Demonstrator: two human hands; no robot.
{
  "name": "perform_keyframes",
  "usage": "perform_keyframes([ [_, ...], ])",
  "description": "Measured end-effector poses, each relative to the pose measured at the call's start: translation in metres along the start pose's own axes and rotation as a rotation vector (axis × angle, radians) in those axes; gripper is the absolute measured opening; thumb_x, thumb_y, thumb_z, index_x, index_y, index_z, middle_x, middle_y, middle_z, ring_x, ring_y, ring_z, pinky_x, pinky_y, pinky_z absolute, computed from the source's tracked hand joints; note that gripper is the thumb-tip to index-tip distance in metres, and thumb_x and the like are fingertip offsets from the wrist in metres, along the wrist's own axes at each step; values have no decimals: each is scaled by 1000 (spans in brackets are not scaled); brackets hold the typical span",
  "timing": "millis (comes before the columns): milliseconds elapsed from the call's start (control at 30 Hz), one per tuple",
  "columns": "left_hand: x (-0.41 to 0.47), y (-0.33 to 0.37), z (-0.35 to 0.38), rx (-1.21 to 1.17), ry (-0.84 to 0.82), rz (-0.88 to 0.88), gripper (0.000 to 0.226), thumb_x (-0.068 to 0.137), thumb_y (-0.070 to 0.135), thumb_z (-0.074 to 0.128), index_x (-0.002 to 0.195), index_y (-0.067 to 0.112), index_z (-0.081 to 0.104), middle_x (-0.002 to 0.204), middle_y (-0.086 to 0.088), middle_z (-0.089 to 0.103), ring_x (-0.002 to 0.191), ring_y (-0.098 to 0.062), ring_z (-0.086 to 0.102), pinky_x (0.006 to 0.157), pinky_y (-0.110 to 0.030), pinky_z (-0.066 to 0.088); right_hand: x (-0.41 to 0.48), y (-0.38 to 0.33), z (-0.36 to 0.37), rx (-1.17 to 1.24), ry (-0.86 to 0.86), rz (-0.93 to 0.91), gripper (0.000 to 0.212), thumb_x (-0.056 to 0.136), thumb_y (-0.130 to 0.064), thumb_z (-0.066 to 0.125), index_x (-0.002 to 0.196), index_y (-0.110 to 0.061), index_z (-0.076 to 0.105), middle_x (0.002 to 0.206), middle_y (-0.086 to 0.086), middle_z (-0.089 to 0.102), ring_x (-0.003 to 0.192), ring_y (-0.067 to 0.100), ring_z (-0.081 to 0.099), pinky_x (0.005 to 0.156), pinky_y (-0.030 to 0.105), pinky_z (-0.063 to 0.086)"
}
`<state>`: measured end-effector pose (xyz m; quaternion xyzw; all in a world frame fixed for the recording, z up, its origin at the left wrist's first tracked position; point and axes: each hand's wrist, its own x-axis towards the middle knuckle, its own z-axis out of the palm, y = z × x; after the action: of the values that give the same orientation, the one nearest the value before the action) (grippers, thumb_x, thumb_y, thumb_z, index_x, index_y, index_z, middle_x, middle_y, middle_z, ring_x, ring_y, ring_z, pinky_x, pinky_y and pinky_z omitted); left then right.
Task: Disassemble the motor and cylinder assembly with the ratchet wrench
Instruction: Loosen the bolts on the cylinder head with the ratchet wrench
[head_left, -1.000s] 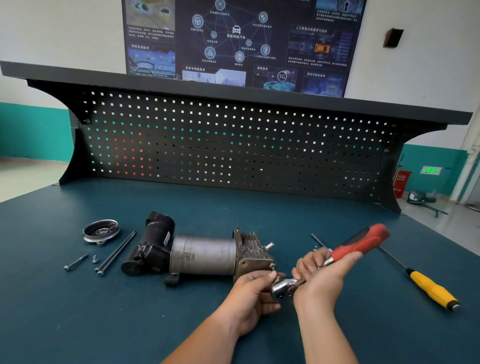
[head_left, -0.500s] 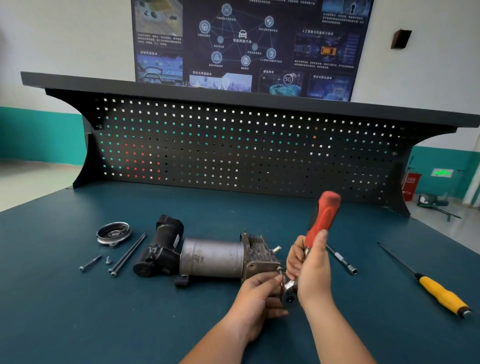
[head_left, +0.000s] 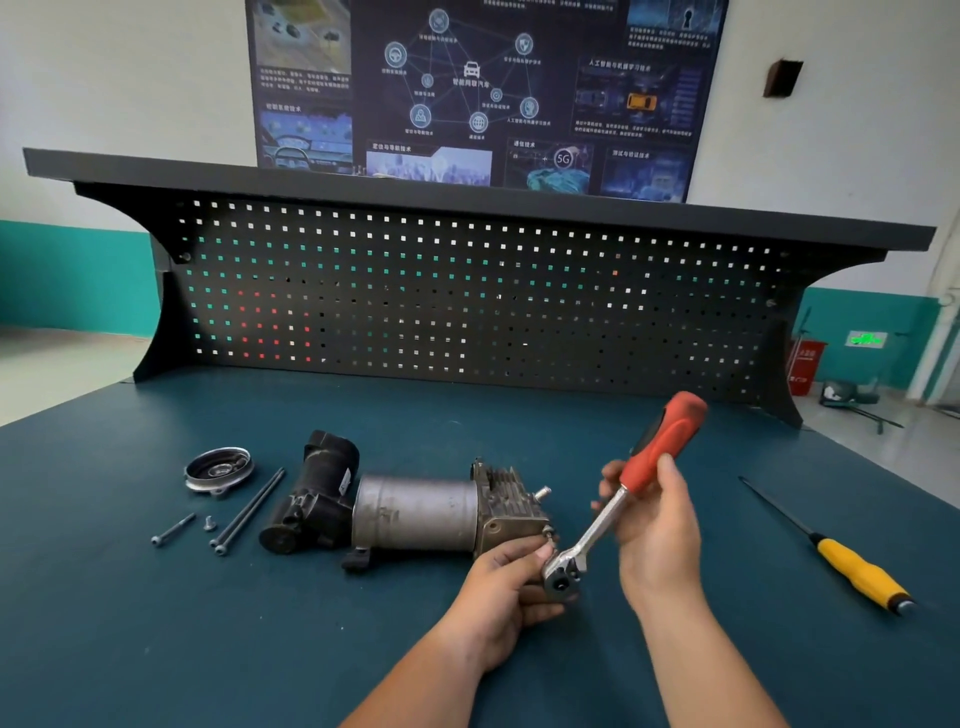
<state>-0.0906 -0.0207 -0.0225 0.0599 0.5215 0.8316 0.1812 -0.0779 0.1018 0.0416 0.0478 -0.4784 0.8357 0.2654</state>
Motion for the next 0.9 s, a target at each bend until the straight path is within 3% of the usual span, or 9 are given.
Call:
perform_keyframes([
  [133,2,-1,-1,-5,-14,-6,12,92,10,55,103,9,61,69,-5,72,54,-18,69,44,-20,50,12,-26,-4,-81,-81,-70,19,99,-7,40,97,-22,52,76,-5,69,65,9,64,64,25,56],
  [300,3,-1,-1,-1,-8,-6,16,92,12,56,106,8,61,71,-5,72,54,-17,68,44,-19,49,11,-33,-7,-51,-168,70,12,99,-20,42,97,-19,53,65,1,66,57,14,64,58,28,57],
  [567,3,-2,-1,3,11,-13,20,92,11,56,112,7,60,73,-6,72,54,-18,69,43,-19,49,14,-19,-28,177,44,132,19,100,-31,40,84,-20,44,54,-3,45,43,10,40,57,29,36],
  [900,3,-3,-1,5,19,-2,14,90,10,58,104,9,62,71,-6,71,52,-18,68,41,-18,47,13,2,-45,224,255,123,22,98,-18,50,80,-21,37,49,-10,40,40,5,38,44,17,41],
])
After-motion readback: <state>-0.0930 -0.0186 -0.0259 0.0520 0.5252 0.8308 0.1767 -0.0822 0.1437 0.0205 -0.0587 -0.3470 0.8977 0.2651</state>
